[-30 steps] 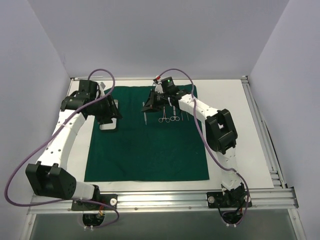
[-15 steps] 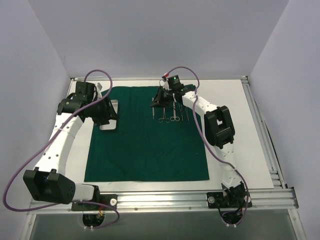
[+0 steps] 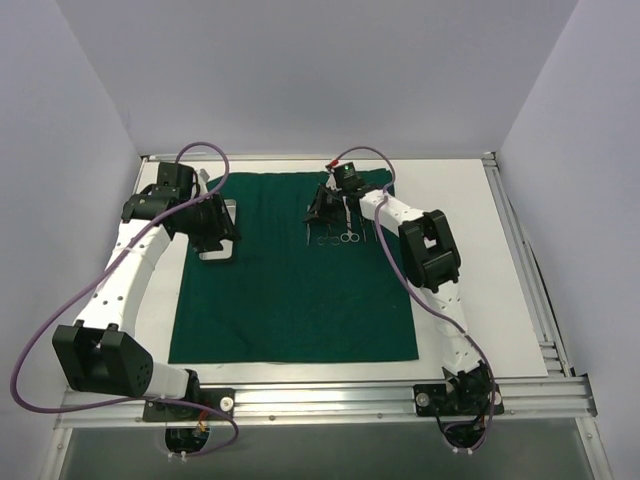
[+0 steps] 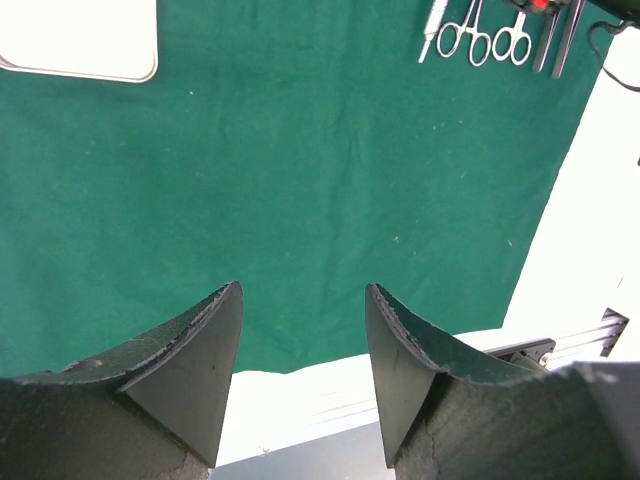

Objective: Open and lay out the surgical kit
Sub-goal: Place the medical item in the surgical kit.

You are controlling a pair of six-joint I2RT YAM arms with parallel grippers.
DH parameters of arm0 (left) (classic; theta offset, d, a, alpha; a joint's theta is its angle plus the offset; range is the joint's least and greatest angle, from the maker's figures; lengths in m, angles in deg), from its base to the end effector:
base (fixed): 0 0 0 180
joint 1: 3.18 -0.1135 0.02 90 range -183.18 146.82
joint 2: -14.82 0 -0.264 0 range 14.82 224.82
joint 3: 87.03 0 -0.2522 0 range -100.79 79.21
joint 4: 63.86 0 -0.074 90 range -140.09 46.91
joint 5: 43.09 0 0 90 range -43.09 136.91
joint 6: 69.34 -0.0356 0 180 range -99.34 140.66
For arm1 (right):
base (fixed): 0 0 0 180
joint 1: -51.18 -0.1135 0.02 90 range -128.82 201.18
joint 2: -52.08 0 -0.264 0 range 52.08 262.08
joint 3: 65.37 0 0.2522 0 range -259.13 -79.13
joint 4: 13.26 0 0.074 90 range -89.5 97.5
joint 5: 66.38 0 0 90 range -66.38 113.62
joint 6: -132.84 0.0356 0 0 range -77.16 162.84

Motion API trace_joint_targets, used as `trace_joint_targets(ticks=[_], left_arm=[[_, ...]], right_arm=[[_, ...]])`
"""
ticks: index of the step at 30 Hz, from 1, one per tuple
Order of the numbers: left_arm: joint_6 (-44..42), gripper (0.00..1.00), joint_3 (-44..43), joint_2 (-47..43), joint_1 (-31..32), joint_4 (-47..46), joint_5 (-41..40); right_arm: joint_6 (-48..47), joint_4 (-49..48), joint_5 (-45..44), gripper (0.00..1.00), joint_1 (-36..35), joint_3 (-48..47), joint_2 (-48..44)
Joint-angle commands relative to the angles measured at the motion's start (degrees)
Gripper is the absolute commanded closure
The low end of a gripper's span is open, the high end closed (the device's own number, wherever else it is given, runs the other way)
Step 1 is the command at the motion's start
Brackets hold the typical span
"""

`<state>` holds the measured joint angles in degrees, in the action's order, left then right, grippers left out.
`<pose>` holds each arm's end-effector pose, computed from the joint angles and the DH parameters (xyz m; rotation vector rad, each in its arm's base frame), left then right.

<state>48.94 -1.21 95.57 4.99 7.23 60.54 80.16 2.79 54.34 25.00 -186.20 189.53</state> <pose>0.2769 -0.0482 0.3409 -0.3691 2.6034 -0.5366 0.4804 0.2564 0.1634 -0.1194 2.3014 1.1879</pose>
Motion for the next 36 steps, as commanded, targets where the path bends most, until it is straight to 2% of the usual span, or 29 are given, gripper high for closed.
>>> trace_joint_targets(ticks=[1, 15, 22, 27, 32, 36], left_arm=[[0.0, 0.39, -0.4, 0.1, 0.1, -1.6, 1.0], [-0.2, 0.39, -0.7, 1.2, 0.1, -1.8, 1.4], [-0.4, 0.39, -0.5, 1.4, 0.1, -2.1, 1.8], [-0.4, 0.39, -0.5, 1.9, 0.1, -2.4, 2.2], [-0.2, 0.39, -0.7, 2.0, 0.0, -2.5, 2.2], [-0.1, 0.39, -0.6, 2.0, 0.0, -2.4, 2.1]], right_arm=[[0.9, -1.1, -1.4, 1.0, -0.5, -2.7, 1.0], [-3.0, 5.3, -4.2, 1.0, -0.5, -7.1, 4.7], [-5.8, 8.9, -5.8, 0.89, -0.6, -8.0, 5.1], [-5.6, 8.9, -5.2, 0.87, -1.0, -7.8, 5.2], [-5.9, 9.5, -5.6, 0.74, -1.2, -8.1, 5.3], [-5.9, 9.8, -5.6, 0.72, -1.0, -8.4, 5.2]])
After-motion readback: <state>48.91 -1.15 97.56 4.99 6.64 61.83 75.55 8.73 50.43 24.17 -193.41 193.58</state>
